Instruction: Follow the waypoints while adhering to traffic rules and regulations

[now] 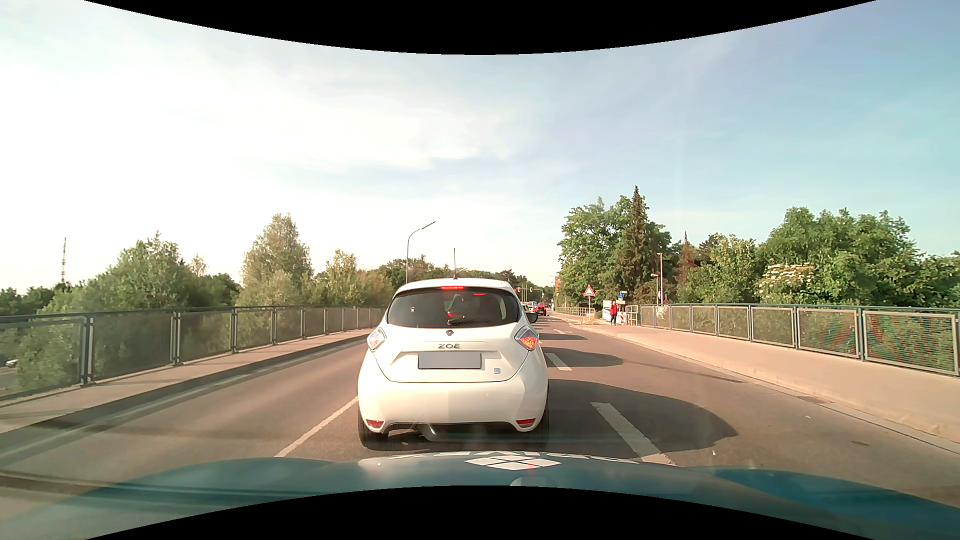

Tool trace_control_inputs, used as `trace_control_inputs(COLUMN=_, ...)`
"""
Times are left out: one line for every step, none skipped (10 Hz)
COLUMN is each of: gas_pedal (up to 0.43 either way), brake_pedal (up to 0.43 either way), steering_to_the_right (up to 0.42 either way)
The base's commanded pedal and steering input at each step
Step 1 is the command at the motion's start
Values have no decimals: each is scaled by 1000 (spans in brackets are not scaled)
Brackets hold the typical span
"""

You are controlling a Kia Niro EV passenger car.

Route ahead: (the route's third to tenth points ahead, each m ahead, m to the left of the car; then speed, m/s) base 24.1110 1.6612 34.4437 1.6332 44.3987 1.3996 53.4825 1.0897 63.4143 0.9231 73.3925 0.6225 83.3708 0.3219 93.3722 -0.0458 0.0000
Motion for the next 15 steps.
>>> trace_control_inputs(gas_pedal=0, brake_pedal=232, steering_to_the_right=-3)
trace_control_inputs(gas_pedal=0, brake_pedal=232, steering_to_the_right=-3)
trace_control_inputs(gas_pedal=0, brake_pedal=232, steering_to_the_right=-3)
trace_control_inputs(gas_pedal=0, brake_pedal=232, steering_to_the_right=-3)
trace_control_inputs(gas_pedal=0, brake_pedal=232, steering_to_the_right=-3)
trace_control_inputs(gas_pedal=0, brake_pedal=232, steering_to_the_right=-3)
trace_control_inputs(gas_pedal=0, brake_pedal=232, steering_to_the_right=-3)
trace_control_inputs(gas_pedal=0, brake_pedal=232, steering_to_the_right=-3)
trace_control_inputs(gas_pedal=0, brake_pedal=232, steering_to_the_right=-3)
trace_control_inputs(gas_pedal=0, brake_pedal=232, steering_to_the_right=-3)
trace_control_inputs(gas_pedal=0, brake_pedal=232, steering_to_the_right=-3)
trace_control_inputs(gas_pedal=0, brake_pedal=232, steering_to_the_right=-3)
trace_control_inputs(gas_pedal=0, brake_pedal=232, steering_to_the_right=-3)
trace_control_inputs(gas_pedal=0, brake_pedal=232, steering_to_the_right=-3)
trace_control_inputs(gas_pedal=0, brake_pedal=232, steering_to_the_right=-3)
